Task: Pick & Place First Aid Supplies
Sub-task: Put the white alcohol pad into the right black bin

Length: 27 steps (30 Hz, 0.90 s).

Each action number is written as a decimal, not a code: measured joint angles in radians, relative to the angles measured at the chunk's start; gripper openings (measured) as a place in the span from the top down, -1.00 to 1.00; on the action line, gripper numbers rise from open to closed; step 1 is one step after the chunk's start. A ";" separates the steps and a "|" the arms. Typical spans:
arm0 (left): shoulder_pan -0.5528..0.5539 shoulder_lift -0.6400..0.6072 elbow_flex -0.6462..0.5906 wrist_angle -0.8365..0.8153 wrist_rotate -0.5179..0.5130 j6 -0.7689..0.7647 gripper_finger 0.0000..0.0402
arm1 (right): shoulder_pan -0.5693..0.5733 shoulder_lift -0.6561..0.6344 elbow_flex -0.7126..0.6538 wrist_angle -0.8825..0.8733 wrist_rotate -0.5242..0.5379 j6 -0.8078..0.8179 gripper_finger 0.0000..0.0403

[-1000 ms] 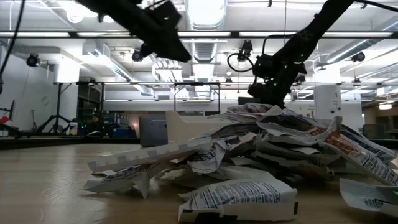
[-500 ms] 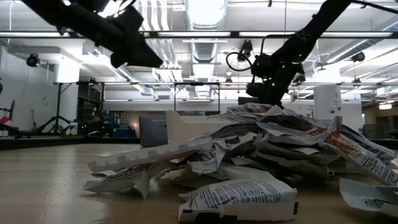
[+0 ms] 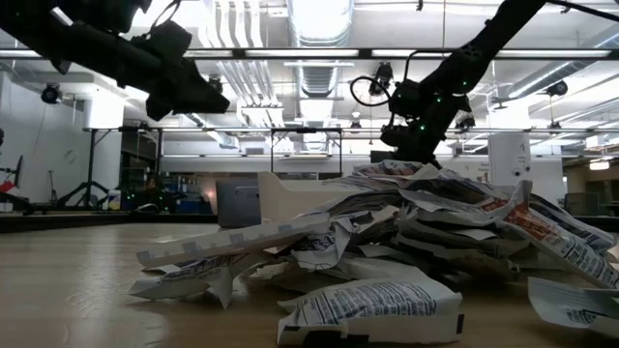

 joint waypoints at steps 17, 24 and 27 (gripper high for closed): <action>-0.001 0.004 -0.057 -0.019 0.000 -0.001 0.52 | 0.000 -0.137 0.000 -0.020 -0.001 0.006 0.52; -0.001 0.004 -0.057 -0.020 0.000 -0.001 0.52 | 0.016 -0.221 -0.004 -0.105 -0.008 0.003 0.59; -0.001 0.004 -0.057 -0.021 0.000 -0.001 0.52 | 0.044 -0.270 -0.017 -0.109 -0.010 0.000 0.61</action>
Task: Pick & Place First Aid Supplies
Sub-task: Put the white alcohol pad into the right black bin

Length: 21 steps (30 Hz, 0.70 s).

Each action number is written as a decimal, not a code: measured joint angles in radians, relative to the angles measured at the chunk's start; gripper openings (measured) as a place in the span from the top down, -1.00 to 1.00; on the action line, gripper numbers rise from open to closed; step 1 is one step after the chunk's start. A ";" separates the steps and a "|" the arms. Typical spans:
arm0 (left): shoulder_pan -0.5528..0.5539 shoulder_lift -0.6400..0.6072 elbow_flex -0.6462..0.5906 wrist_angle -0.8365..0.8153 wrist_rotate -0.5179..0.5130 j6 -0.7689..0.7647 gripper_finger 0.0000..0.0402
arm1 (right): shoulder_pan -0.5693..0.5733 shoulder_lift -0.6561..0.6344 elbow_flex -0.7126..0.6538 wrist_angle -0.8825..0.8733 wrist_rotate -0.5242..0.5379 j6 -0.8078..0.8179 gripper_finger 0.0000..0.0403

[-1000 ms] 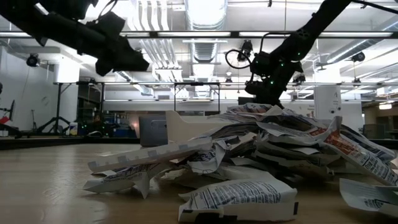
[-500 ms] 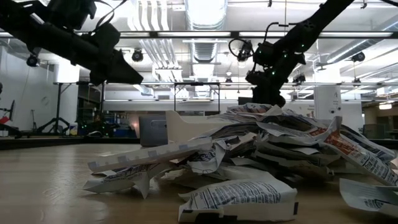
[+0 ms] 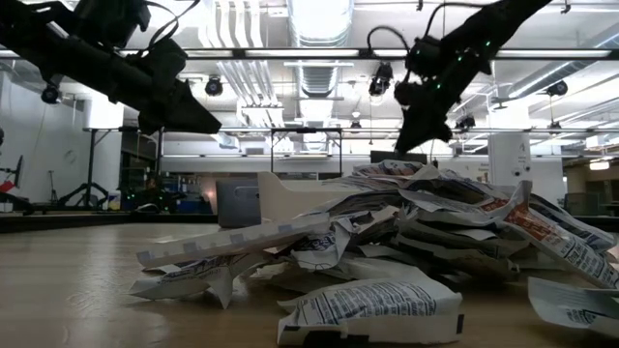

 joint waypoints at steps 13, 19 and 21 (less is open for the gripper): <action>0.000 0.000 0.000 -0.004 0.000 0.000 0.52 | 0.342 -0.269 -0.107 -0.001 -0.001 0.096 0.63; 0.000 0.000 0.000 -0.004 0.000 0.000 0.52 | 0.546 -0.322 -0.150 0.001 0.001 0.123 0.59; 0.000 0.000 0.000 -0.004 0.000 0.000 0.52 | 0.600 -0.322 -0.159 0.004 0.002 0.123 0.58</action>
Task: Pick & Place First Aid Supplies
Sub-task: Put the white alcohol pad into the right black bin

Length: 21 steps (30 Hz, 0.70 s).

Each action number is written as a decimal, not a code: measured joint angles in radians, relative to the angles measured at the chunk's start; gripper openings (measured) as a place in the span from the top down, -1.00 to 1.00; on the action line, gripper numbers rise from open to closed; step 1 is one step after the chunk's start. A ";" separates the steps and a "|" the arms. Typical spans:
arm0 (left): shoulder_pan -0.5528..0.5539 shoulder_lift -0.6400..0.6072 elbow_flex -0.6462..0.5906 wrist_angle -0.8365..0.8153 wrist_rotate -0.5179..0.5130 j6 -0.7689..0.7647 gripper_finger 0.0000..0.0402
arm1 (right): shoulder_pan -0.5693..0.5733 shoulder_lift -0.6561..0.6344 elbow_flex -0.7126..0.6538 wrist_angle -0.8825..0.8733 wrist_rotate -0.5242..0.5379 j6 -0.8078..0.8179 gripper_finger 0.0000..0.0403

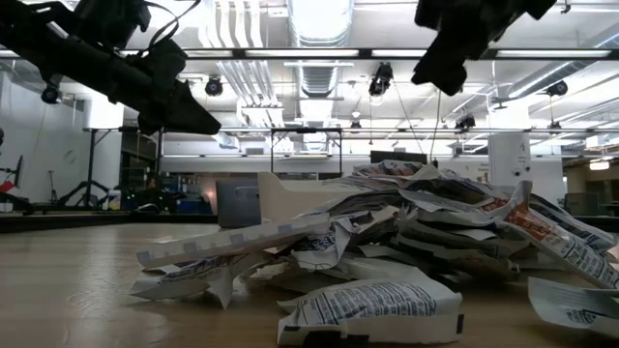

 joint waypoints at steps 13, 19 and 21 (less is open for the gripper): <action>0.000 0.000 0.000 0.000 0.000 0.000 0.52 | 0.191 0.023 -0.062 0.063 0.011 0.059 0.65; 0.000 0.000 0.000 0.000 0.000 0.000 0.52 | 0.208 0.022 -0.066 0.060 0.012 0.014 0.65; 0.000 0.000 0.000 0.000 0.000 0.000 0.52 | 0.208 0.012 -0.068 0.062 0.014 0.008 0.63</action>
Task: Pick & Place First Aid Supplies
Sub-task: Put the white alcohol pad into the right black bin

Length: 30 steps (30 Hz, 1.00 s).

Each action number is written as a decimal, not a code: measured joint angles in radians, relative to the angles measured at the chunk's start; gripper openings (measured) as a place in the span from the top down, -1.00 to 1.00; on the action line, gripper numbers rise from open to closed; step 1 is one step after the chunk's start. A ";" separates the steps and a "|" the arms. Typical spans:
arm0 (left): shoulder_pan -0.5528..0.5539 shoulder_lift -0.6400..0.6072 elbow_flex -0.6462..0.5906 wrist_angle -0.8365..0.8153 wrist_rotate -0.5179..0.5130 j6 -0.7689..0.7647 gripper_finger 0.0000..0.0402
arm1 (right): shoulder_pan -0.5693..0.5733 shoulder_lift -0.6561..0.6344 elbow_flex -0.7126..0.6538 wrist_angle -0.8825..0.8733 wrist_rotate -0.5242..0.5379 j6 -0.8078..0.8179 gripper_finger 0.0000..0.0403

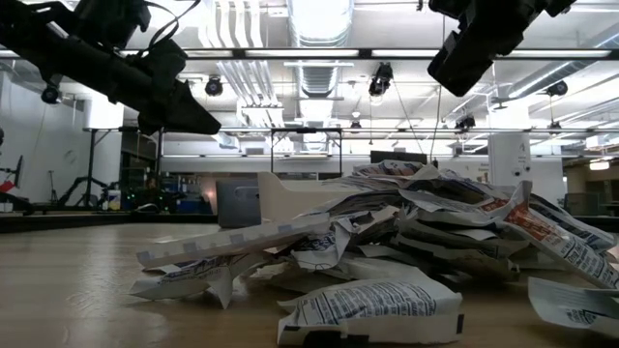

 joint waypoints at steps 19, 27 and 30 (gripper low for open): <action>0.000 0.000 0.000 -0.011 0.000 0.000 0.52 | 0.002 -0.412 -0.227 0.154 0.173 0.112 0.60; 0.000 0.001 0.000 -0.018 0.000 0.000 0.52 | 0.002 -0.581 -0.343 0.180 0.041 0.125 0.69; 0.000 0.001 0.000 -0.018 0.000 0.000 0.52 | 0.002 -0.621 -0.377 0.184 0.026 0.164 0.72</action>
